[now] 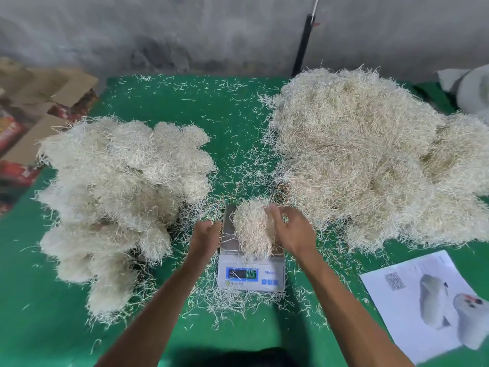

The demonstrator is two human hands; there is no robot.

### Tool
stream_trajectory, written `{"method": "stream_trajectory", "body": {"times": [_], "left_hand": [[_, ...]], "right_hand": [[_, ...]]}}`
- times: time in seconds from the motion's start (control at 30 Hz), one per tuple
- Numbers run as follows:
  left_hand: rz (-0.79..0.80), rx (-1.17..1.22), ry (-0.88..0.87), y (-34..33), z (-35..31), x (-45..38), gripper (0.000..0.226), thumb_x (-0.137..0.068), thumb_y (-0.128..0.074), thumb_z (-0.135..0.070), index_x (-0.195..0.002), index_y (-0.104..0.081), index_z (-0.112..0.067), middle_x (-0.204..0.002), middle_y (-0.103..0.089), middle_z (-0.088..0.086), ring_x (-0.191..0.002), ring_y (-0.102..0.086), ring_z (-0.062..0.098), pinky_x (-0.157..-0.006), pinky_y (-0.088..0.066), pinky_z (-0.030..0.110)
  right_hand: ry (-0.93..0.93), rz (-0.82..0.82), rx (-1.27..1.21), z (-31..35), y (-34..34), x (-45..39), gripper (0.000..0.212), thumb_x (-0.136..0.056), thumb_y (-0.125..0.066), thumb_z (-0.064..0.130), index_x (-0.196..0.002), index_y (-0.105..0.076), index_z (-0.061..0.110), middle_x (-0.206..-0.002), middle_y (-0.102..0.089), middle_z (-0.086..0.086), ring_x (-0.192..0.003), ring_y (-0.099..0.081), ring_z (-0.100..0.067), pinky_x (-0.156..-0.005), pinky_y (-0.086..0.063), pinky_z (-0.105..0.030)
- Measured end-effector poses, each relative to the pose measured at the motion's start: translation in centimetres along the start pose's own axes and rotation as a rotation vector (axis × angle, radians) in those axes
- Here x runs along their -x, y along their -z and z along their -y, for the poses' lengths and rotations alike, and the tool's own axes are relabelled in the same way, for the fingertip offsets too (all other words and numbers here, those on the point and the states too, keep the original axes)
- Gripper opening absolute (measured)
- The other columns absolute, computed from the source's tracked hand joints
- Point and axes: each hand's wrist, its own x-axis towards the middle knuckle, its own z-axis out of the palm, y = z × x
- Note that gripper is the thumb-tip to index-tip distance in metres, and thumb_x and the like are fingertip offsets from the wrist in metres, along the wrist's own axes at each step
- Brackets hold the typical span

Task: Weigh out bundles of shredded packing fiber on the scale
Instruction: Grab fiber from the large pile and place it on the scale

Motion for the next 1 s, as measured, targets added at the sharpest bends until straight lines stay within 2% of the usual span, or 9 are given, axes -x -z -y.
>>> {"method": "stream_trajectory", "body": {"times": [0.1, 0.2, 0.3, 0.43, 0.57, 0.67, 0.77, 0.83, 1.0], "left_hand": [[0.008, -0.028, 0.004, 0.1, 0.4, 0.5, 0.038, -0.099, -0.053, -0.012, -0.062, -0.045, -0.013, -0.052, -0.035, -0.002, -0.038, -0.024, 0.004, -0.035, -0.021, 0.016], [0.052, 0.003, -0.020, 0.1, 0.6, 1.3, 0.037, -0.098, -0.052, -0.011, -0.062, -0.044, -0.014, -0.054, -0.038, -0.001, -0.045, -0.025, 0.011, -0.047, -0.022, 0.020], [0.067, 0.015, -0.024, -0.3, 1.2, 2.0, 0.030, -0.096, -0.052, -0.010, -0.067, -0.048, -0.011, -0.056, -0.039, -0.001, -0.045, -0.025, 0.009, -0.048, -0.022, 0.021], [0.051, 0.042, 0.051, -0.7, 1.7, 2.2, 0.024, -0.098, -0.056, -0.018, -0.095, -0.058, 0.006, -0.063, -0.047, -0.005, -0.038, -0.034, -0.001, -0.037, -0.026, 0.014], [0.052, 0.036, 0.056, -0.7, 1.7, 2.2, 0.035, -0.098, -0.055, -0.019, -0.104, -0.056, 0.016, -0.064, -0.046, -0.005, -0.038, -0.035, -0.001, -0.037, -0.026, 0.012], [0.053, 0.015, 0.059, -0.4, 1.7, 2.3, 0.037, -0.098, -0.054, -0.021, -0.106, -0.055, 0.016, -0.072, -0.055, 0.017, -0.046, -0.037, 0.002, -0.043, -0.033, 0.017], [0.051, 0.012, 0.054, -0.1, 1.6, 2.4, 0.041, -0.098, -0.052, -0.023, -0.109, -0.053, 0.016, -0.101, -0.060, 0.038, -0.060, -0.055, 0.013, -0.055, -0.050, 0.034], [0.061, -0.002, 0.062, 0.0, 1.6, 2.4, 0.043, -0.098, -0.051, -0.024, -0.112, -0.052, 0.016, -0.095, -0.060, 0.035, -0.081, -0.069, 0.023, -0.063, -0.058, 0.047], [0.088, -0.003, 0.095, 0.1, 1.6, 2.2, 0.044, -0.100, -0.051, -0.026, -0.115, -0.051, 0.015, -0.080, -0.058, 0.022, -0.089, -0.073, 0.023, -0.051, -0.053, 0.036]], "right_hand": [[-0.015, -0.096, -0.042, -0.4, 0.4, 0.8, 0.070, -0.105, -0.018, 0.069, -0.106, -0.063, 0.016, -0.085, -0.070, -0.002, -0.066, -0.066, -0.009, -0.061, -0.058, -0.030], [0.004, -0.098, -0.041, -0.6, 0.3, 1.4, 0.066, -0.109, -0.020, 0.061, -0.113, -0.063, 0.012, -0.103, -0.066, -0.003, -0.082, -0.062, -0.011, -0.068, -0.047, -0.023], [0.012, -0.115, -0.041, -0.7, 0.1, 1.8, 0.067, -0.110, -0.021, 0.059, -0.111, -0.065, 0.008, -0.096, -0.066, -0.002, -0.075, -0.059, -0.002, -0.059, -0.042, -0.018], [-0.017, -0.081, -0.072, -0.9, 0.0, 2.2, 0.068, -0.109, -0.020, 0.060, -0.113, -0.062, 0.008, -0.093, -0.069, -0.006, -0.077, -0.068, -0.021, -0.073, -0.060, -0.036], [-0.026, -0.116, -0.071, -1.1, -0.2, 2.4, 0.055, -0.108, -0.024, 0.058, -0.111, -0.059, 0.016, -0.086, -0.063, 0.005, -0.073, -0.064, -0.008, -0.063, -0.050, -0.026], [-0.027, -0.100, -0.101, -1.3, -0.6, 2.5, 0.052, -0.109, -0.025, 0.056, -0.103, -0.058, 0.016, -0.076, -0.064, 0.002, -0.061, -0.062, -0.011, -0.056, -0.048, -0.026], [-0.025, -0.083, -0.112, -1.2, -0.9, 2.5, 0.054, -0.110, -0.026, 0.055, -0.111, -0.059, 0.013, -0.083, -0.064, 0.002, -0.063, -0.061, -0.009, -0.055, -0.046, -0.025], [-0.016, -0.076, -0.095, -1.3, -1.1, 2.3, 0.054, -0.111, -0.027, 0.052, -0.122, -0.061, 0.011, -0.092, -0.065, 0.001, -0.070, -0.064, -0.007, -0.054, -0.045, -0.021], [-0.014, -0.034, -0.087, -1.3, -1.4, 2.0, 0.060, -0.111, -0.025, 0.053, -0.129, -0.059, 0.007, -0.094, -0.060, 0.003, -0.071, -0.064, -0.010, -0.058, -0.047, -0.023]]}}
